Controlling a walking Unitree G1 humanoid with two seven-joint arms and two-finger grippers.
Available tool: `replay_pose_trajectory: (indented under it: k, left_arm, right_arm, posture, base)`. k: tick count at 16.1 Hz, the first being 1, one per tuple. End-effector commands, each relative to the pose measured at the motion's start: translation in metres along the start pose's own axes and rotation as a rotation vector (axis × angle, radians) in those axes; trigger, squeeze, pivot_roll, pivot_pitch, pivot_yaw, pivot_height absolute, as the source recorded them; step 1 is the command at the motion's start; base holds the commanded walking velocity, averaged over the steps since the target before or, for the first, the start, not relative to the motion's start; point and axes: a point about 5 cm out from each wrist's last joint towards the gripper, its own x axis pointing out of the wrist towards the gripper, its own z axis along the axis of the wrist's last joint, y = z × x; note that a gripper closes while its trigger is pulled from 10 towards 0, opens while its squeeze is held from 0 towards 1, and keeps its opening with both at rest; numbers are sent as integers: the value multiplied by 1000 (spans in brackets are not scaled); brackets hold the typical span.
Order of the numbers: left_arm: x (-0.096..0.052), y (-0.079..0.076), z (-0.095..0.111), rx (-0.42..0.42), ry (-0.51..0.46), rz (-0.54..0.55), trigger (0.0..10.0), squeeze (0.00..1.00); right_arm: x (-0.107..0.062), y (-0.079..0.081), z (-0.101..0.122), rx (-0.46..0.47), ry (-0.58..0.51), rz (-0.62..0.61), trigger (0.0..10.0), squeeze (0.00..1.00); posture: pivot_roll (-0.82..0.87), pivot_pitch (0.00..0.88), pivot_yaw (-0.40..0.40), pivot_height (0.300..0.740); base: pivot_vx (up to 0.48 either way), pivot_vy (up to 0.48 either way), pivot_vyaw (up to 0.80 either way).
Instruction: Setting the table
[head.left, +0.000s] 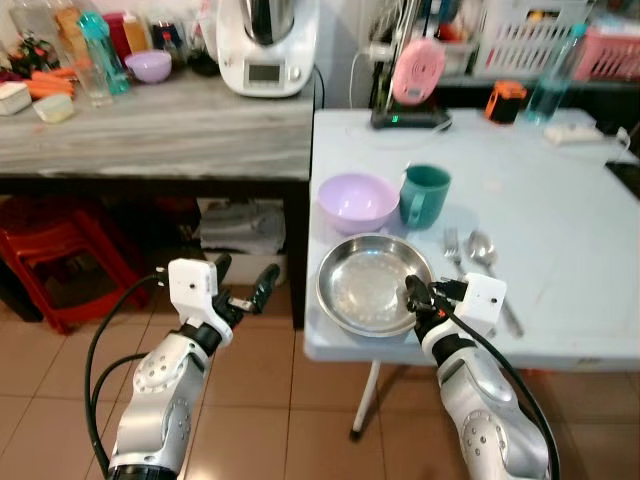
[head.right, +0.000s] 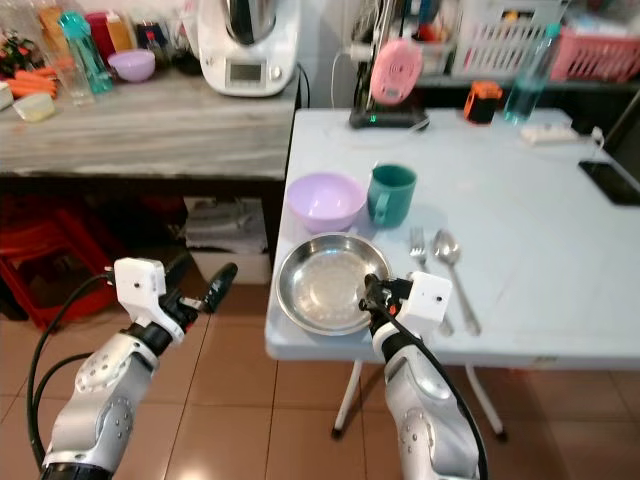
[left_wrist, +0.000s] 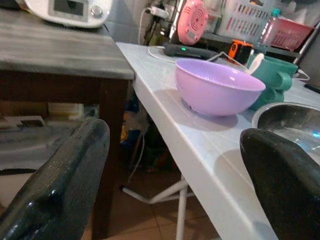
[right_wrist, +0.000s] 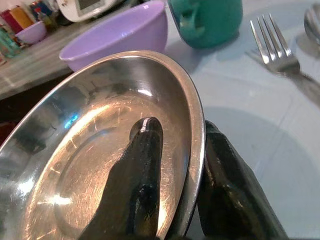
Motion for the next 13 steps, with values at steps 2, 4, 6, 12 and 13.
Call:
replay_pose_trajectory:
  k: [2, 4, 6, 12, 13]
  left_arm:
    - [5, -5, 0, -1, 8, -14, 10000, 0]
    - [6, -5, 0, 1, 8, -14, 10000, 0]
    - [7, -4, 1, 8, -2, 2, 10000, 0]
    - [11, 6, 2, 46, -18, 78, 10000, 0]
    - [11, 6, 2, 49, -19, 86, 10000, 0]
  right_arm:
    - [1, 4, 4, 24, -33, -4, 10000, 0]
    - [0, 3, 4, 23, -41, -4, 10000, 0]
    - [-1, 3, 4, 19, -49, 2, 10000, 0]
    - [-1, 2, 9, 0, -81, 20, 10000, 0]
    - [0, 2, 11, 0, -85, 21, 10000, 0]
  posture:
    - [29, 0, 35, 740]
    - [27, 0, 37, 740]
    - [25, 0, 34, 740]
    - [17, 0, 21, 740]
    - [15, 0, 18, 740]
  base:
    - [0, 322, 0]
    - [0, 321, 0]
    - [0, 319, 0]
    - [0, 307, 0]
    - [0, 311, 0]
